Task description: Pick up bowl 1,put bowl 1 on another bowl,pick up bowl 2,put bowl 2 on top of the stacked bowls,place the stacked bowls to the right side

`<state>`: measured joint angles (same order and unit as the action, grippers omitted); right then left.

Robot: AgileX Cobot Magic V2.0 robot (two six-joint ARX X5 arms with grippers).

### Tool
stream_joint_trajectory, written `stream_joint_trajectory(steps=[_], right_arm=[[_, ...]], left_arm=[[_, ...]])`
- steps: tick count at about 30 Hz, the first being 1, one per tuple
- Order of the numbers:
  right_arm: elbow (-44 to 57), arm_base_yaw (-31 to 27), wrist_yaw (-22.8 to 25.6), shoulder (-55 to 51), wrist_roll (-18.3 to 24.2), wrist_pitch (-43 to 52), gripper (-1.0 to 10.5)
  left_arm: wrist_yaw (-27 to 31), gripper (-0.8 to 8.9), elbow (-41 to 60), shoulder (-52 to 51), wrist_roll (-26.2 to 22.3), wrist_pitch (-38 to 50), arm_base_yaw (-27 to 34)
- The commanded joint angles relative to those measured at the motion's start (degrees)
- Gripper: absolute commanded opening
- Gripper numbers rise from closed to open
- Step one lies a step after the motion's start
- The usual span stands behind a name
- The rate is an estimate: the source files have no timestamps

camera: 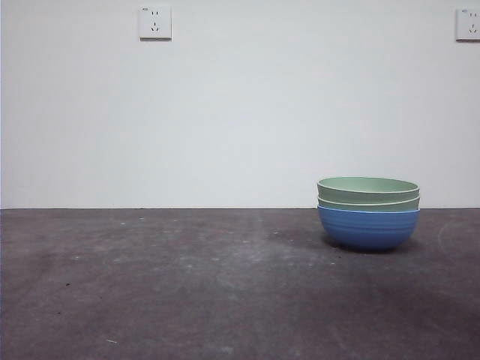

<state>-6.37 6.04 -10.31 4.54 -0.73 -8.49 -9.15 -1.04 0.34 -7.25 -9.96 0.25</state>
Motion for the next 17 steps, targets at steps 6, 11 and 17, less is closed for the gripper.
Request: stream_joint_trajectory(steps=[6,11,17], right_arm=[[4.1,0.0,0.2,-2.9,-1.0,0.5,0.0],[5.2,0.0,0.2,-4.0,-1.4,0.3,0.0],[6.0,0.0,0.2,-4.5,-1.7,-1.2,0.0]], left_arm=[[0.1,-0.03,0.8,-0.2,0.4,0.0,0.2],[0.1,-0.03,0.8,-0.2,0.4,0.0,0.2],[0.1,-0.03,0.8,-0.2,0.4,0.0,0.2]])
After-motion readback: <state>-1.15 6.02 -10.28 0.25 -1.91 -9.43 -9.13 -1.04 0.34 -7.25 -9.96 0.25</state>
